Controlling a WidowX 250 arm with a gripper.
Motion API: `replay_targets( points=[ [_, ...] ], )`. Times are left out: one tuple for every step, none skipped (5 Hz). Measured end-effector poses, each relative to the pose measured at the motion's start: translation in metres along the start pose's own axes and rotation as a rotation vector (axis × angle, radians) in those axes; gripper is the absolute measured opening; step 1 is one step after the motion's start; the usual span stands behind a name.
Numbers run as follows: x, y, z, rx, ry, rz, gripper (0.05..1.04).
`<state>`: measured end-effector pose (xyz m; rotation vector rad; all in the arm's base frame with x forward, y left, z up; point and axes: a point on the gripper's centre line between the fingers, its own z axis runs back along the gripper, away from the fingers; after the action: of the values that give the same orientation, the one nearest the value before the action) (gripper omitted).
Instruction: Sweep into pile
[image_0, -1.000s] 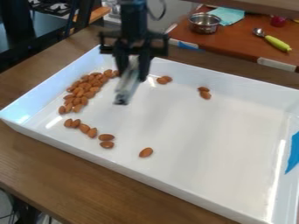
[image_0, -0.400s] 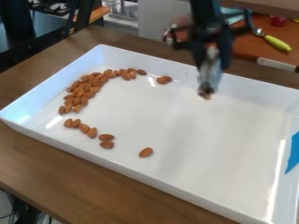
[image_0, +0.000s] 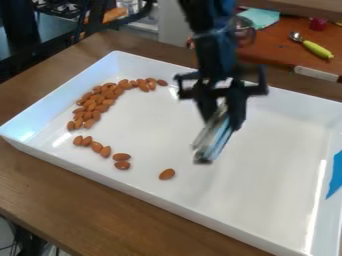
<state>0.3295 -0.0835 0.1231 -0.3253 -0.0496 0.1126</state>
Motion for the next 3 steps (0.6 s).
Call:
replay_targets(
  points=[
    [-0.018,0.021,-0.02,0.046,-0.034,-0.048,0.383],
    [-0.018,0.033,-0.032,0.075,-0.085,-0.062,0.383],
    [-0.01,0.038,-0.033,0.097,-0.146,-0.067,0.383]
  ],
)
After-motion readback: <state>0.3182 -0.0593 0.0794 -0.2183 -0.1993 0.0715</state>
